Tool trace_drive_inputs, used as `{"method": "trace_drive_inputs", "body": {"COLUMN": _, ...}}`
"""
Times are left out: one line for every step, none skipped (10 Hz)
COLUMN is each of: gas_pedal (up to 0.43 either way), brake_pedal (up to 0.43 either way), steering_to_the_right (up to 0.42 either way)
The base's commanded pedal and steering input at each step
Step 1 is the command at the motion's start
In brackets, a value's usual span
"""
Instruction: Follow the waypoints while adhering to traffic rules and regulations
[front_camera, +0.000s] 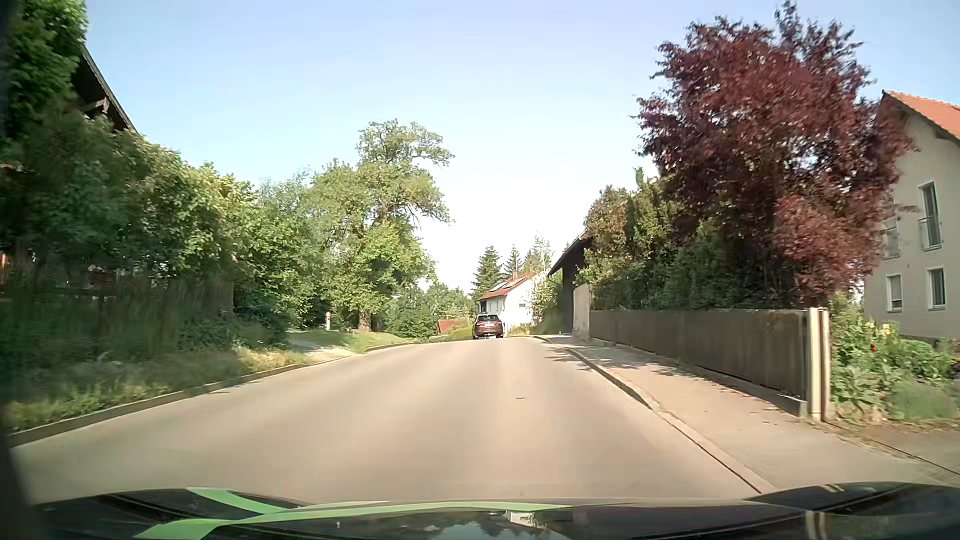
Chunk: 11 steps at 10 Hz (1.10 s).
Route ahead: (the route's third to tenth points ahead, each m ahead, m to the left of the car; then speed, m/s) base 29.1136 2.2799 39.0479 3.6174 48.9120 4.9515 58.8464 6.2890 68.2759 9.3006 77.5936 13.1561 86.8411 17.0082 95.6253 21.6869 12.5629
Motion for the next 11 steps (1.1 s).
{"method": "trace_drive_inputs", "body": {"gas_pedal": 0.087, "brake_pedal": 0.000, "steering_to_the_right": -0.005}}
{"method": "trace_drive_inputs", "body": {"gas_pedal": 0.039, "brake_pedal": 0.000, "steering_to_the_right": -0.005}}
{"method": "trace_drive_inputs", "body": {"gas_pedal": 0.020, "brake_pedal": 0.000, "steering_to_the_right": -0.005}}
{"method": "trace_drive_inputs", "body": {"gas_pedal": 0.000, "brake_pedal": 0.000, "steering_to_the_right": -0.005}}
{"method": "trace_drive_inputs", "body": {"gas_pedal": 0.000, "brake_pedal": 0.000, "steering_to_the_right": -0.005}}
{"method": "trace_drive_inputs", "body": {"gas_pedal": 0.000, "brake_pedal": 0.000, "steering_to_the_right": -0.005}}
{"method": "trace_drive_inputs", "body": {"gas_pedal": 0.000, "brake_pedal": 0.000, "steering_to_the_right": -0.005}}
{"method": "trace_drive_inputs", "body": {"gas_pedal": 0.000, "brake_pedal": 0.000, "steering_to_the_right": -0.005}}
{"method": "trace_drive_inputs", "body": {"gas_pedal": 0.000, "brake_pedal": 0.000, "steering_to_the_right": -0.005}}
{"method": "trace_drive_inputs", "body": {"gas_pedal": 0.039, "brake_pedal": 0.000, "steering_to_the_right": -0.005}}
{"method": "trace_drive_inputs", "body": {"gas_pedal": 0.059, "brake_pedal": 0.000, "steering_to_the_right": -0.006}}
